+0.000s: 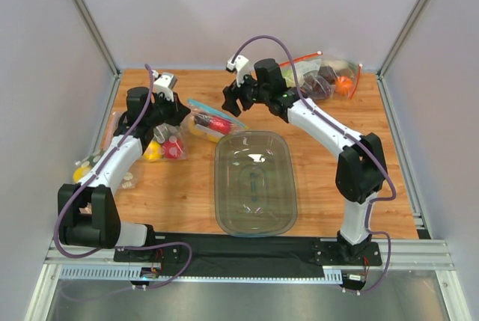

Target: Open the zip-top bag and remove the fake food

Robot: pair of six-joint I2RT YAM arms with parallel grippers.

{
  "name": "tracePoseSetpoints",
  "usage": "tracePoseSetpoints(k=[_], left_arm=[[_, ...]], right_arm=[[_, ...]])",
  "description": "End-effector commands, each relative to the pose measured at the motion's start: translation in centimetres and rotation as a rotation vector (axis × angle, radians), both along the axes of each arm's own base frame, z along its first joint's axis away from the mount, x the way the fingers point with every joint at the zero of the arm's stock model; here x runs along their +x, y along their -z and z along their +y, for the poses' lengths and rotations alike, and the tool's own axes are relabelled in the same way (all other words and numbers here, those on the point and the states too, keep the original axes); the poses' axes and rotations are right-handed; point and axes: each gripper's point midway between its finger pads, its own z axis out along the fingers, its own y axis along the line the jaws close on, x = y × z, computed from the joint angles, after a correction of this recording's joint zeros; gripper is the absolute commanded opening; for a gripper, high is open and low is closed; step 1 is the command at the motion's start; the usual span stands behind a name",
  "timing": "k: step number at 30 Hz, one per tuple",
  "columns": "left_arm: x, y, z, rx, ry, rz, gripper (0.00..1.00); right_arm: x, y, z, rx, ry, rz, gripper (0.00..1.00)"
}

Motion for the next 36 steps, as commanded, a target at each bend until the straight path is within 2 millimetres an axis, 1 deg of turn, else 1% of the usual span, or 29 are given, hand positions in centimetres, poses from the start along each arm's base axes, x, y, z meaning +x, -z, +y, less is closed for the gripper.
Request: tracePoseSetpoints(k=[1, 3, 6, 9, 10, 12, 13, 14, 16, 18, 20, 21, 24, 26, 27, 30, 33, 34, 36], left_arm=[[0.4, -3.6, -0.2, 0.000, 0.033, -0.103, 0.00], [0.4, -3.6, -0.2, 0.000, 0.033, -0.103, 0.00], [0.3, -3.6, -0.3, -0.004, 0.036, -0.101, 0.00], [0.3, -3.6, -0.3, -0.003, 0.038, -0.102, 0.00], [0.3, -3.6, -0.4, -0.004, 0.041, -0.102, 0.00], [0.3, -3.7, -0.4, -0.004, 0.043, -0.106, 0.00], [0.2, -3.7, -0.4, -0.005, 0.046, -0.107, 0.00], [0.2, -3.7, -0.4, -0.005, 0.047, -0.107, 0.00], [0.2, -3.7, -0.5, -0.008, 0.053, -0.107, 0.00], [0.1, -3.8, -0.7, -0.009, 0.059, -0.109, 0.00], [0.1, -3.8, -0.7, -0.011, 0.063, -0.112, 0.00], [0.0, -3.8, -0.8, -0.013, 0.067, -0.112, 0.00], [0.2, -4.0, -0.8, -0.015, 0.067, -0.116, 0.00], [0.4, -3.9, -0.8, -0.018, 0.066, -0.113, 0.00], [0.5, -3.8, -0.8, -0.018, 0.064, -0.112, 0.00], [0.7, -3.8, -1.0, -0.025, 0.068, -0.105, 0.00], [0.7, -4.1, -1.0, -0.031, 0.062, -0.114, 0.00], [0.7, -4.3, -1.0, -0.035, 0.060, -0.117, 0.07], [0.5, -5.1, -0.8, -0.038, 0.044, -0.131, 0.18]], right_arm=[[0.9, -0.3, 1.6, 0.014, -0.024, -0.035, 0.72], [0.8, 0.2, 1.8, 0.006, -0.030, -0.031, 0.71], [0.9, 1.6, 2.2, -0.018, -0.037, -0.018, 0.70], [1.0, 2.3, 2.5, -0.031, -0.040, -0.013, 0.70], [1.1, 2.9, 2.7, -0.038, -0.041, -0.006, 0.70], [1.3, 3.1, 2.8, -0.043, -0.040, -0.009, 0.69], [1.4, 3.8, 3.1, -0.051, -0.044, 0.001, 0.69], [1.7, 3.5, 3.2, -0.048, -0.042, -0.007, 0.69], [1.8, 4.2, 3.5, -0.056, -0.048, 0.001, 0.68], [1.9, 4.1, 4.0, -0.047, -0.063, -0.001, 0.68], [1.6, 4.3, 4.6, -0.039, -0.089, 0.009, 0.66], [1.6, 4.1, 4.7, -0.035, -0.094, 0.005, 0.66], [0.6, 4.6, 5.7, -0.040, -0.140, 0.017, 0.63], [-0.3, 4.8, 6.2, -0.037, -0.176, 0.029, 0.58], [-0.7, 4.9, 6.5, -0.037, -0.190, 0.031, 0.53], [-1.4, 5.4, 6.7, -0.045, -0.213, 0.053, 0.42], [-1.6, 5.6, 6.8, -0.057, -0.209, 0.064, 0.09], [-1.6, 5.7, 6.8, -0.055, -0.200, 0.072, 0.00], [-1.1, 5.4, 6.7, -0.053, -0.169, 0.067, 0.00]])
